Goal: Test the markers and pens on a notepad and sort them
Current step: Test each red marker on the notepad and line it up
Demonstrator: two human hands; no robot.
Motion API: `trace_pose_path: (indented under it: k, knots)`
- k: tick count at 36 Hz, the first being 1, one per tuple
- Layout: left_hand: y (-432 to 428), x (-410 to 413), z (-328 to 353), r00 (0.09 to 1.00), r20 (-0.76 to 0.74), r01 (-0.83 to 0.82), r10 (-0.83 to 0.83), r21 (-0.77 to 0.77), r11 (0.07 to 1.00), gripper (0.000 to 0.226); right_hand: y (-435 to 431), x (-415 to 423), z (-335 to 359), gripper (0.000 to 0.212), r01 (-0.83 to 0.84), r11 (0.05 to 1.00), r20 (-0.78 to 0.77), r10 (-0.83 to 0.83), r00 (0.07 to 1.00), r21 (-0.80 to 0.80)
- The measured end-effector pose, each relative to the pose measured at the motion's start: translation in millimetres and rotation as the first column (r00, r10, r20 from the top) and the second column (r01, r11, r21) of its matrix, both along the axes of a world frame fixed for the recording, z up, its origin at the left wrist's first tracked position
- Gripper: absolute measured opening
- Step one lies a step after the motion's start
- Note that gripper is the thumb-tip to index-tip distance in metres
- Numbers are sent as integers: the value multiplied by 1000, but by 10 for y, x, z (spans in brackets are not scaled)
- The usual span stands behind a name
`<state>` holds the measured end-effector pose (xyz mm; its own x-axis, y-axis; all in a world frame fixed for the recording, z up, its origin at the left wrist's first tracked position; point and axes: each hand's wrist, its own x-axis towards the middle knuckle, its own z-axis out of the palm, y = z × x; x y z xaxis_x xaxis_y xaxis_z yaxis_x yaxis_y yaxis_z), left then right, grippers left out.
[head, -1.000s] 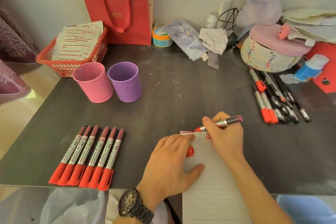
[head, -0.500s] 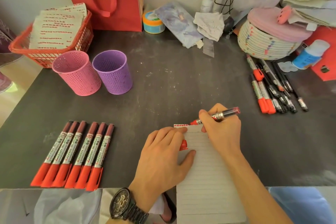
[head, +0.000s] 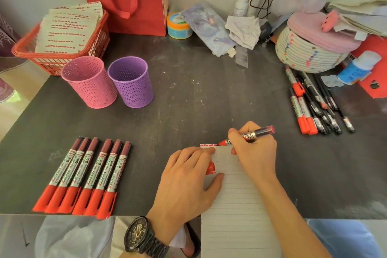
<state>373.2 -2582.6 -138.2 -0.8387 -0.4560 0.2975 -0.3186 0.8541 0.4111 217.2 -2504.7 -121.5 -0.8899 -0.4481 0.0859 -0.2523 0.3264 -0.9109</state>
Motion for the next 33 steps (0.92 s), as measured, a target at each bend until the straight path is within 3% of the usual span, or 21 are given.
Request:
trace_pose_path:
  k: [33]
  knots:
    - [-1,-1,-13,999,-35,4,-4,-15,1000,26,8,-9,-23,29,-5,999,6,6,1000,-32]
